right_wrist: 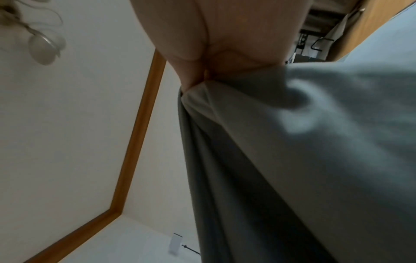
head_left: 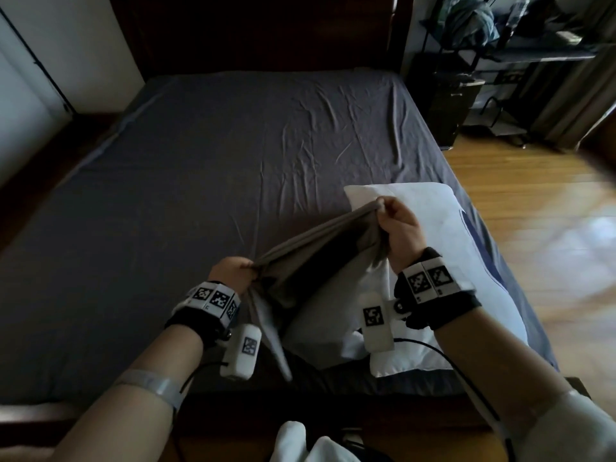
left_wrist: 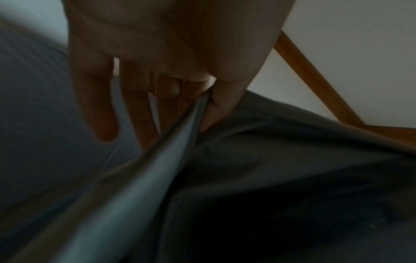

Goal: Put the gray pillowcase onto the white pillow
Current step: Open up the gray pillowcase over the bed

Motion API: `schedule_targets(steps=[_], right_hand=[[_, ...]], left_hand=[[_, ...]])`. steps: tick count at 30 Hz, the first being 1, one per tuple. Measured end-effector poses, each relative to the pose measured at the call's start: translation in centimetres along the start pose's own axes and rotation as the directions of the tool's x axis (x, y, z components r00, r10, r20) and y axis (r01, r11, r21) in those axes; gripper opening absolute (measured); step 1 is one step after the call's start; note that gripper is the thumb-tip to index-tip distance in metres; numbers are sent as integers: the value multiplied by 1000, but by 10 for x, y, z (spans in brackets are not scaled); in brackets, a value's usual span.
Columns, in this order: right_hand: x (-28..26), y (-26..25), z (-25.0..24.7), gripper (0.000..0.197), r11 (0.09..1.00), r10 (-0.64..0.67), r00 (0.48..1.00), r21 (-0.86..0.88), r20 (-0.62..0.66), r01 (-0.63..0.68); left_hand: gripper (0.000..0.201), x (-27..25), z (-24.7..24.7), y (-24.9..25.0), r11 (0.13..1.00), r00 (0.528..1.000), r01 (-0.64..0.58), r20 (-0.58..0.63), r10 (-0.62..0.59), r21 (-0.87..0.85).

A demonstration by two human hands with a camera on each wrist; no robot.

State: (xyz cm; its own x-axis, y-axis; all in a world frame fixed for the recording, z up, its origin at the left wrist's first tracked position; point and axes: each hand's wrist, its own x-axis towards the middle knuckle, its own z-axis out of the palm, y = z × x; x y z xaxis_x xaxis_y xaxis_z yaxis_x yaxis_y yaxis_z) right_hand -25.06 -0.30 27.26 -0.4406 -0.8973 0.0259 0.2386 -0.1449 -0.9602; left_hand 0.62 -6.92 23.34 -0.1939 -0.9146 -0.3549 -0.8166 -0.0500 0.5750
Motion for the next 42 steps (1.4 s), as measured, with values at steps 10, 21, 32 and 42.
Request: schedule_targets(steps=[10,21,32,42], right_hand=[[13,35,-56,16,545,166,978,-814,-128,-199],[6,65,-18,30,332,377,867,-826,-327,-456],[77,-58,103,37,834,-333,942,-476,-32,279],[30,48,107,12,648,-78,976,-733,203,205]], left_hand=[[25,4,-5,-62,972,979,199,-9,-201,-122],[36,18,-28,-82,643,900,380,105,-423,-665],[5,41,-210,34,548,749,-555,-663,1,-626],[36,36,-163,-114,950,823,-47,-551,-138,-308]])
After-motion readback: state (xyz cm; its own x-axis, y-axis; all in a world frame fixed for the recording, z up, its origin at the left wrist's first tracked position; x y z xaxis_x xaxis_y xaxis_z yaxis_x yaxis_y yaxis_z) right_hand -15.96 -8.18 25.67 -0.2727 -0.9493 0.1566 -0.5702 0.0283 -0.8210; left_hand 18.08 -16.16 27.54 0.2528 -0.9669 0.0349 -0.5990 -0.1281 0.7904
